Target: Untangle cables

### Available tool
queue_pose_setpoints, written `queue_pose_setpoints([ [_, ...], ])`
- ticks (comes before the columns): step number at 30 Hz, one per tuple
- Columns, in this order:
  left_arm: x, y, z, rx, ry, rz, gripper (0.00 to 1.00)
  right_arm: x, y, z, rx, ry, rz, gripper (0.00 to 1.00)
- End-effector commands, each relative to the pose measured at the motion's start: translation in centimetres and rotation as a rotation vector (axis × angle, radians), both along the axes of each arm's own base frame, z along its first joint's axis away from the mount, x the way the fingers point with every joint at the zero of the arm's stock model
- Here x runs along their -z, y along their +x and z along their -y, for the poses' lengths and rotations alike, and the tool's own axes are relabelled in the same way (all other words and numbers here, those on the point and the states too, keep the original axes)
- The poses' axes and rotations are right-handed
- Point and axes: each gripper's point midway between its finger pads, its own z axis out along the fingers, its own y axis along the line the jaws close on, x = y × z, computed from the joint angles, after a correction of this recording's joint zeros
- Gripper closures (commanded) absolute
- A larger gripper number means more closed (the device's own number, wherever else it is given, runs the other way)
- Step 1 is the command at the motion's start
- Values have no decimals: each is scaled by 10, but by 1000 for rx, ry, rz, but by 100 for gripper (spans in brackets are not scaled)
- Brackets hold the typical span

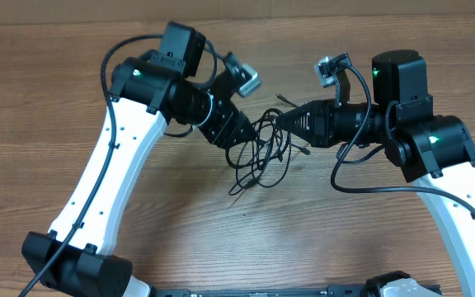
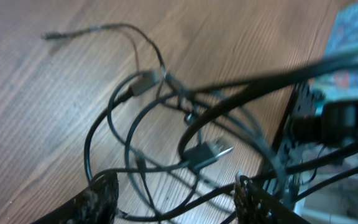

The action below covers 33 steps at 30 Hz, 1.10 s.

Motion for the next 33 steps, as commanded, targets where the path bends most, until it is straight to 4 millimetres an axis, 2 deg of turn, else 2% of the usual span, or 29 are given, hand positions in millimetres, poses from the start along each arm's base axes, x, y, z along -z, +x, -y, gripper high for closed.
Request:
queue_pose_setpoints([
  [1, 25, -7, -5, 134, 17, 40, 41, -10, -3, -1, -11, 17, 15, 96],
  [4, 44, -7, -7, 184, 24, 69, 38, -9, -4, -1, -11, 15, 8, 96],
  [9, 72, 6, -3, 185, 11, 122, 36, -7, -6, -1, -12, 12, -5, 96],
  [12, 81, 10, 2, 191, -23, 151, 32, -6, -7, 0, -12, 10, -10, 96],
  [17, 100, 16, 9, 201, -61, 177, 36, -6, -7, 0, -12, 10, -12, 96],
  [18, 104, 17, 9, 201, -60, 173, 39, -6, -7, 0, -12, 10, -13, 96],
  [19, 109, 18, 10, 201, -58, 164, 49, -6, -7, 0, -12, 9, -14, 96],
  [22, 120, 24, 8, 181, -36, 152, 96, -6, -7, 0, -12, 9, -15, 96],
  [24, 126, 38, -2, 66, 21, 121, 96, -6, -7, 0, -12, 9, -14, 96],
  [26, 132, 55, -21, -98, 82, 79, 96, -4, -6, 1, -3, -1, -11, 96],
  [28, 140, 71, -50, -301, 165, 20, 96, 2, -2, 5, 30, -34, -19, 96],
  [30, 149, 78, -79, -498, 242, -48, 96, 7, -2, 9, 49, -58, -34, 96],
  [33, 156, 78, -110, -661, 314, -112, 96, 11, -2, 12, 67, -81, -47, 96],
])
